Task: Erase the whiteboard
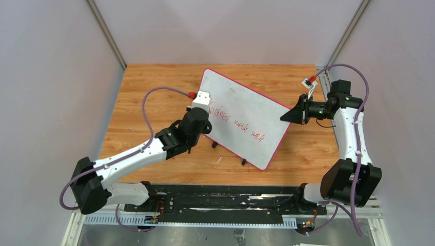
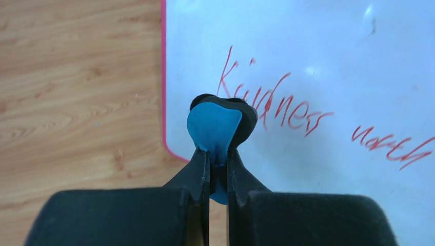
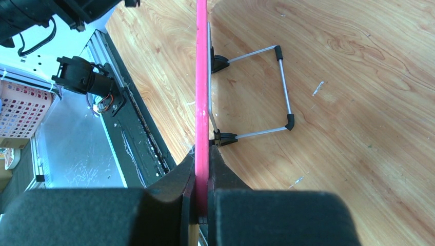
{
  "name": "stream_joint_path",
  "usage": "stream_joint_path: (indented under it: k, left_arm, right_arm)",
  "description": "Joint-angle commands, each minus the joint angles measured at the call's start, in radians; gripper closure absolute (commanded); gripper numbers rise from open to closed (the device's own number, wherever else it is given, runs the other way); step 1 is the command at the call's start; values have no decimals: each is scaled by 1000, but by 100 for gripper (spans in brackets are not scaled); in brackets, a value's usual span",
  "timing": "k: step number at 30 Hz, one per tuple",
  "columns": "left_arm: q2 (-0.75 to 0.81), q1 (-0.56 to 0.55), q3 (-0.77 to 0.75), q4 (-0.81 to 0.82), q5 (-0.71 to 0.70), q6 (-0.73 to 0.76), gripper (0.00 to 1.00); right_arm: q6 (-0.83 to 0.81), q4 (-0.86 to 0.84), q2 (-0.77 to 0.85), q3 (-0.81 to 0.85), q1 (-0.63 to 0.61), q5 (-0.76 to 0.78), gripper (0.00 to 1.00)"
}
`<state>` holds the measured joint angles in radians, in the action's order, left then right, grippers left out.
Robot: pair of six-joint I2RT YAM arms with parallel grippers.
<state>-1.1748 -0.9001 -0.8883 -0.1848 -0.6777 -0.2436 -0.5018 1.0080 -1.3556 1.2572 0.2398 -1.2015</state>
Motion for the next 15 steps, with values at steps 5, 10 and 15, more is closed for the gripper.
stream_joint_path:
  k: [5,10,15]
  left_arm:
    - [-232,54,-135,258,11,159,100]
    - [-269,141,-75,377,156,100,100]
    - [-232,205,37,515,271,43,100]
  right_arm:
    - [-30,4,16,-12,-11,20,99]
    - [-30,4,9,-10,-11,18,99]
    - [-31,6,1,-9,-12,14,100]
